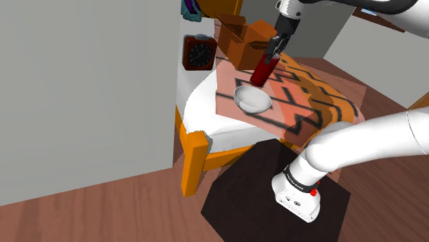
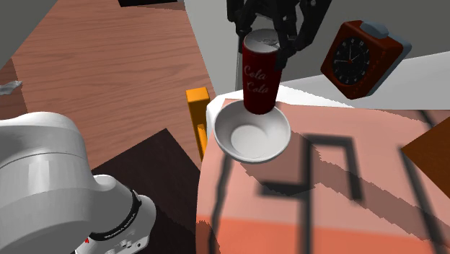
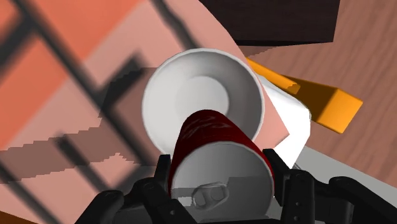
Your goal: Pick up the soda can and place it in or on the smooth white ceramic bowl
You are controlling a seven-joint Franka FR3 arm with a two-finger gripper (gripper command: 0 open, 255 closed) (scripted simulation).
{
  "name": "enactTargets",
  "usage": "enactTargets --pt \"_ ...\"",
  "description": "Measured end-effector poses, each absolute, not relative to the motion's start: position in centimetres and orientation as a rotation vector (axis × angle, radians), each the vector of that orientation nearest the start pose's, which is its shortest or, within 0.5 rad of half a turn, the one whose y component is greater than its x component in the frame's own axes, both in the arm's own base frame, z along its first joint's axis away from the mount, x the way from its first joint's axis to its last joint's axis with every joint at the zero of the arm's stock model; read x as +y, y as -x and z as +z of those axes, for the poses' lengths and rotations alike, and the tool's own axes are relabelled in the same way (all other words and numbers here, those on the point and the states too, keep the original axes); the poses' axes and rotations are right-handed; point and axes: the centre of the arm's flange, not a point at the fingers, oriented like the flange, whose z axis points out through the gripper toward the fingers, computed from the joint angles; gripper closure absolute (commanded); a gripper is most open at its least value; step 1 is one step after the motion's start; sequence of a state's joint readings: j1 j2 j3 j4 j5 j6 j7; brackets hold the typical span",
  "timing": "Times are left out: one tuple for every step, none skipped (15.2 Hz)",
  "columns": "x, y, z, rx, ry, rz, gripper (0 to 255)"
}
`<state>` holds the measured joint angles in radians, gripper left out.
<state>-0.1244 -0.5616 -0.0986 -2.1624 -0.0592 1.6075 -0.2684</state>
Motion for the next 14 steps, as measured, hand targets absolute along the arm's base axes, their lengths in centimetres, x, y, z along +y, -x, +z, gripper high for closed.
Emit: enactTargets --pt "-9.8 -36.5 60.1 -0.098 3.148 -0.004 255" --pt "-9.8 -36.5 59.8 -0.098 3.148 -0.004 255" --pt "-9.9 -36.5 59.2 -0.098 3.148 -0.004 255" --pt "-9.9 -36.5 58.7 -0.098 3.148 -0.004 255" --pt "-9.9 -36.4 58.1 -0.098 3.148 -0.004 255" --pt "-9.9 -36.5 57.6 -0.098 3.148 -0.004 255" --pt "-9.8 -36.5 57.1 -0.098 3.148 -0.004 255" --pt "-9.8 -36.5 56.5 -0.098 3.148 -0.004 255" --pt "-9.7 -36.5 56.0 -0.098 3.148 -0.004 255" --pt "-9.7 -36.5 55.5 -0.098 3.148 -0.004 255" --pt "-9.8 -36.5 55.0 -0.098 3.148 -0.004 255" --pt "-9.8 -36.5 54.4 -0.098 3.148 -0.004 255" --pt "-9.8 -36.5 53.8 -0.098 3.148 -0.004 255" --pt "-9.7 -36.5 53.4 -0.098 3.148 -0.004 255"
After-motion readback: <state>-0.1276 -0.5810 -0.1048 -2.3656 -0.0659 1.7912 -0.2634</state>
